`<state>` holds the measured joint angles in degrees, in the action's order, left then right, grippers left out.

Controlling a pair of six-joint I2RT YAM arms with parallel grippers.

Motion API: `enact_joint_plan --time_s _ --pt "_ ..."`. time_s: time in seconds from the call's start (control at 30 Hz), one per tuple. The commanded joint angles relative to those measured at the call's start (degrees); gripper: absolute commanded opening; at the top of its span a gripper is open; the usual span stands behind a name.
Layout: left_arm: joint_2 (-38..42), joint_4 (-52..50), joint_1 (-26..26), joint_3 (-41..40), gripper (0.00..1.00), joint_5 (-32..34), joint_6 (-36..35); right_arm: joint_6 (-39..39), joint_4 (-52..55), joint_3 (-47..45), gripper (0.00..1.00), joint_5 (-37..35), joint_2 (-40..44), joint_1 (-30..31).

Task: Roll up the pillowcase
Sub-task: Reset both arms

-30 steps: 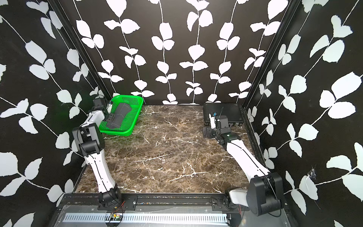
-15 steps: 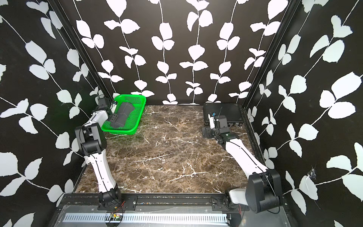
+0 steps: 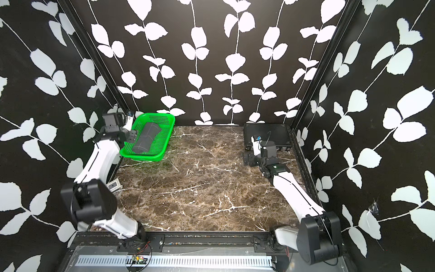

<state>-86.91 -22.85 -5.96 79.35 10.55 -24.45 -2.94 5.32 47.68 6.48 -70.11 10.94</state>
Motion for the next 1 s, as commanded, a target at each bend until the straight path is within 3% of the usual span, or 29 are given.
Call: enact_joint_plan --time_s 0.0,0.13,0.17,0.27,0.3,0.33,0.4,0.43,0.63,0.97 --pt "6.1 1.4 3.6 -10.6 0.75 -4.9 8.3 0.5 -9.1 -6.0 0.99 2.1 3.2 -3.4" --pt "13.6 6.2 9.0 -22.7 0.79 -4.2 14.1 0.7 -14.5 -11.6 0.99 -2.9 5.3 -5.4" --pt "14.9 7.9 10.3 -25.6 0.85 -4.0 15.6 0.9 -14.4 -12.2 1.0 -6.4 5.2 -5.4" --pt "17.6 13.3 13.9 -32.6 0.87 -3.7 20.1 1.0 -15.9 -14.2 1.0 -15.0 4.3 -5.6" --pt "18.1 14.9 15.0 -34.4 0.88 -3.1 20.8 0.2 -16.7 -14.9 1.0 -17.4 4.2 -5.9" --pt "18.4 16.5 16.2 -36.5 0.98 -2.2 21.5 -1.6 -18.2 -15.7 0.99 -20.6 3.7 -6.2" --pt "18.5 20.4 17.8 -40.5 0.99 -1.3 22.3 -7.6 -18.1 -15.6 0.99 -25.2 2.3 -7.4" --pt "18.3 22.4 18.7 -42.4 0.99 -0.5 22.5 -5.4 -16.3 -14.9 0.99 -22.1 1.7 -7.7" --pt "17.5 26.9 20.4 -43.8 0.99 0.6 21.1 3.6 -29.7 -22.7 0.99 -16.3 3.0 -7.8" --pt "17.9 31.2 21.1 -46.1 0.99 1.4 17.5 6.1 -36.8 -26.6 0.99 -15.4 2.6 -9.1"
